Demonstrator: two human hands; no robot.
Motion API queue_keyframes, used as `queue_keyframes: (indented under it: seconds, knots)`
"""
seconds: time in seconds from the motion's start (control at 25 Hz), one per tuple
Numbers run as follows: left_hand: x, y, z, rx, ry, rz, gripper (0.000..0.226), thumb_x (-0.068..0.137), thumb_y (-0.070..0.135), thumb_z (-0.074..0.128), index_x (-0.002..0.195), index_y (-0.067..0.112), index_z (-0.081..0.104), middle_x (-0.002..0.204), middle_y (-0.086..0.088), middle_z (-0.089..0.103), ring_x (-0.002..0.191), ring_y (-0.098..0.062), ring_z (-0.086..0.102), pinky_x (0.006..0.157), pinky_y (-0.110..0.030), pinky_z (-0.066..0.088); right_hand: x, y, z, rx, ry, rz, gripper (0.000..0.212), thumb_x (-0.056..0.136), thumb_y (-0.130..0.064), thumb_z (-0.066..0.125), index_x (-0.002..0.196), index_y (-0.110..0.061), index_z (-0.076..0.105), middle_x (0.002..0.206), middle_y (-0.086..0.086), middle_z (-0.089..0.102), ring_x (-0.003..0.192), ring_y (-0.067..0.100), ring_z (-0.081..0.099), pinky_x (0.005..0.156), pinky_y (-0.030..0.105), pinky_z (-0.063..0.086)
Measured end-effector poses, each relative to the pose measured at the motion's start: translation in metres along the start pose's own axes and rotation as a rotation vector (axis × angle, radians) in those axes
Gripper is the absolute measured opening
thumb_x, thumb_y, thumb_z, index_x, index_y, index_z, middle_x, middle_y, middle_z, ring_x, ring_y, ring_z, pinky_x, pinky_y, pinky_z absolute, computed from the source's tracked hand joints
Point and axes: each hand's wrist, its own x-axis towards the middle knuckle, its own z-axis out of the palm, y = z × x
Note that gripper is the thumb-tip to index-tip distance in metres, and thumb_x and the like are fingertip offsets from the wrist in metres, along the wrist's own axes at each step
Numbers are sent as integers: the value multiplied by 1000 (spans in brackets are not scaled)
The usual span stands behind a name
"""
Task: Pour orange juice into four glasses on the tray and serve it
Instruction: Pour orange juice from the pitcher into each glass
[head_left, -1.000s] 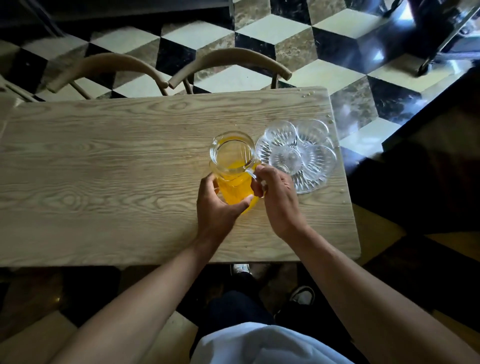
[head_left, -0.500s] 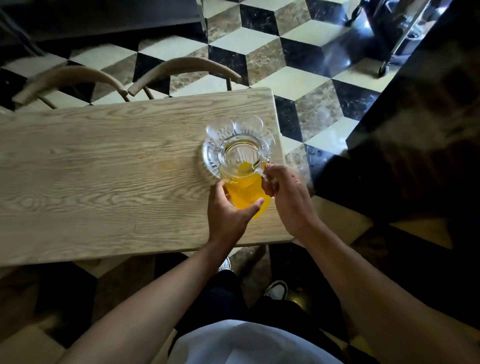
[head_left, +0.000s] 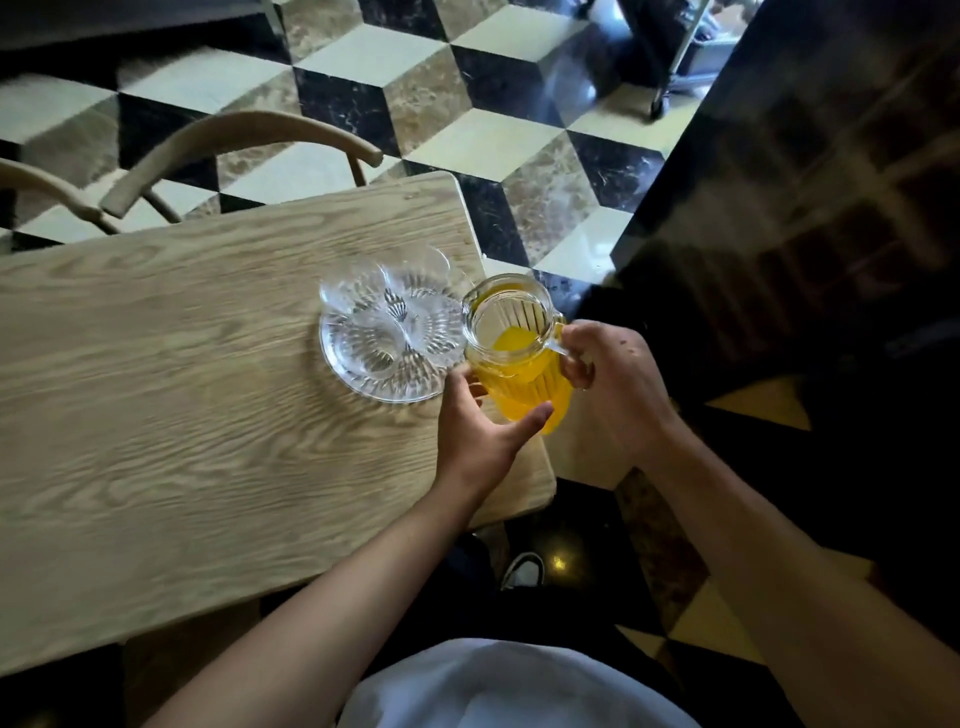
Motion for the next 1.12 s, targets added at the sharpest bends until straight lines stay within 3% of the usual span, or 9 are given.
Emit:
queue_keyframes:
  seconds: [0.12, 0.2, 0.28, 0.44, 0.76, 0.92, 1.0, 1.12]
  knots:
    - [13, 2, 10, -23, -38, -15, 89, 67, 49, 95, 135, 13, 50, 131, -6, 62, 121, -18, 61, 104, -34, 52, 11, 2, -2, -84, 26, -25, 42, 95, -4, 53, 56, -15, 41, 49, -9, 36, 49, 8, 30, 48, 26, 25]
    - [18, 1, 15, -29, -50, -17, 82, 69, 48, 95, 131, 13, 54, 127, -5, 65, 116, -15, 64, 100, -28, 52, 18, 3, -3, -129, 19, -29, 48, 97, -4, 54, 53, -20, 41, 49, -12, 36, 49, 7, 30, 48, 26, 24]
    - [19, 1, 20, -74, -55, -50, 76, 69, 47, 94, 128, 15, 57, 122, -3, 69, 108, -8, 67, 90, -16, 52, 26, 5, -4, -184, -6, -42, 51, 97, -7, 56, 51, -25, 43, 49, -14, 37, 48, 6, 30, 47, 24, 26]
    - [23, -1, 34, -146, -57, -138, 71, 70, 46, 95, 124, 17, 59, 118, 1, 73, 104, -5, 71, 80, -10, 53, 42, 8, -9, -269, -68, -33, 46, 91, -22, 57, 47, -28, 46, 48, -13, 37, 48, 6, 31, 45, 21, 27]
    - [38, -12, 54, -324, -40, -295, 70, 63, 46, 96, 120, 25, 62, 112, 4, 79, 104, -8, 76, 93, -36, 62, 72, 12, -14, -417, -198, 23, 42, 95, -24, 59, 55, -23, 46, 57, 2, 36, 50, 10, 30, 45, 26, 24]
    - [40, -13, 62, -392, -9, -349, 62, 64, 41, 97, 114, 27, 63, 103, 14, 80, 100, -1, 75, 83, -21, 59, 82, 12, -13, -549, -248, 1, 45, 96, -28, 59, 58, -9, 46, 54, 1, 37, 48, 9, 33, 44, 27, 25]
    - [39, -13, 68, -435, 24, -379, 62, 64, 37, 97, 115, 22, 64, 105, 6, 80, 100, -7, 76, 83, -25, 61, 87, 13, -10, -606, -268, -6, 47, 96, -29, 60, 62, -1, 45, 51, -4, 35, 46, 8, 32, 43, 26, 25]
    - [39, -13, 76, -553, 36, -411, 62, 67, 27, 96, 118, 14, 63, 112, -6, 80, 101, -17, 77, 88, -35, 62, 94, 12, -8, -684, -282, 3, 49, 96, -31, 61, 60, -2, 44, 48, -8, 34, 45, 9, 31, 44, 28, 24]
